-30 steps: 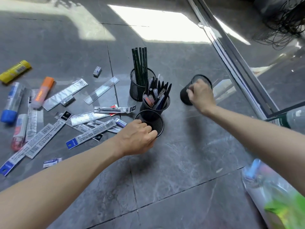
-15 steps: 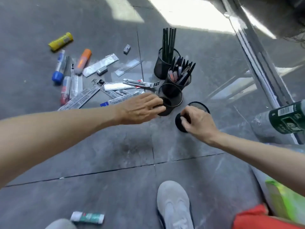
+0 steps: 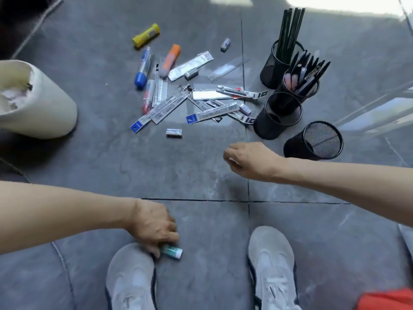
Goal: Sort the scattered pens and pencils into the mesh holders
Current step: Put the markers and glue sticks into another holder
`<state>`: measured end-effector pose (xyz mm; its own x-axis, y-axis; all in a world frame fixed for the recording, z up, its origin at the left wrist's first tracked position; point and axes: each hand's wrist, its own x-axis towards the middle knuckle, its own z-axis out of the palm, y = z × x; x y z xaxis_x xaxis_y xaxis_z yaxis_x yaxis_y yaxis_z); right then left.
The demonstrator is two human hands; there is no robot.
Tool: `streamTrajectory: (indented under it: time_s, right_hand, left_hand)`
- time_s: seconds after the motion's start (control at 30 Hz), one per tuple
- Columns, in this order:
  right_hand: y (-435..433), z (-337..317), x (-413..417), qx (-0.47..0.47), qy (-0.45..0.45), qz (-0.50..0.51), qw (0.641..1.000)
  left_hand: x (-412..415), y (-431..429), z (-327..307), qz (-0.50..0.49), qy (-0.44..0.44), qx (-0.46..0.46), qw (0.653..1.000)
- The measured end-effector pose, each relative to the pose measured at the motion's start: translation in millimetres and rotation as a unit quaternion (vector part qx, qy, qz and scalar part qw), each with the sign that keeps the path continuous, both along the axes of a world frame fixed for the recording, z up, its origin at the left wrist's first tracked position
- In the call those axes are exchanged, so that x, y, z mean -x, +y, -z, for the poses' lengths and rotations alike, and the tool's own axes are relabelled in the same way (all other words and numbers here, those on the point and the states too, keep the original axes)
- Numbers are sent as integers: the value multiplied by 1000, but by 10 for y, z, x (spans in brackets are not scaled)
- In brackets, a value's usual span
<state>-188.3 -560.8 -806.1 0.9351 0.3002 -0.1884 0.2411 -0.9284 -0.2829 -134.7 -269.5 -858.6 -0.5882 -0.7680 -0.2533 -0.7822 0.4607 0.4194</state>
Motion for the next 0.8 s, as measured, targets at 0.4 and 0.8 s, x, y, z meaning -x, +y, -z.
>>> streamTrajectory:
  time_s: [0.4,0.8]
  right_hand:
    - [108,65,-155,-478,440,334,683]
    - [-179,186,-372,-531,371,499,576]
  left_hand:
    - [-230,-1108,-324,-164,-35,311,935]
    - [-1081,-1184,38,-496,-105,263,821]
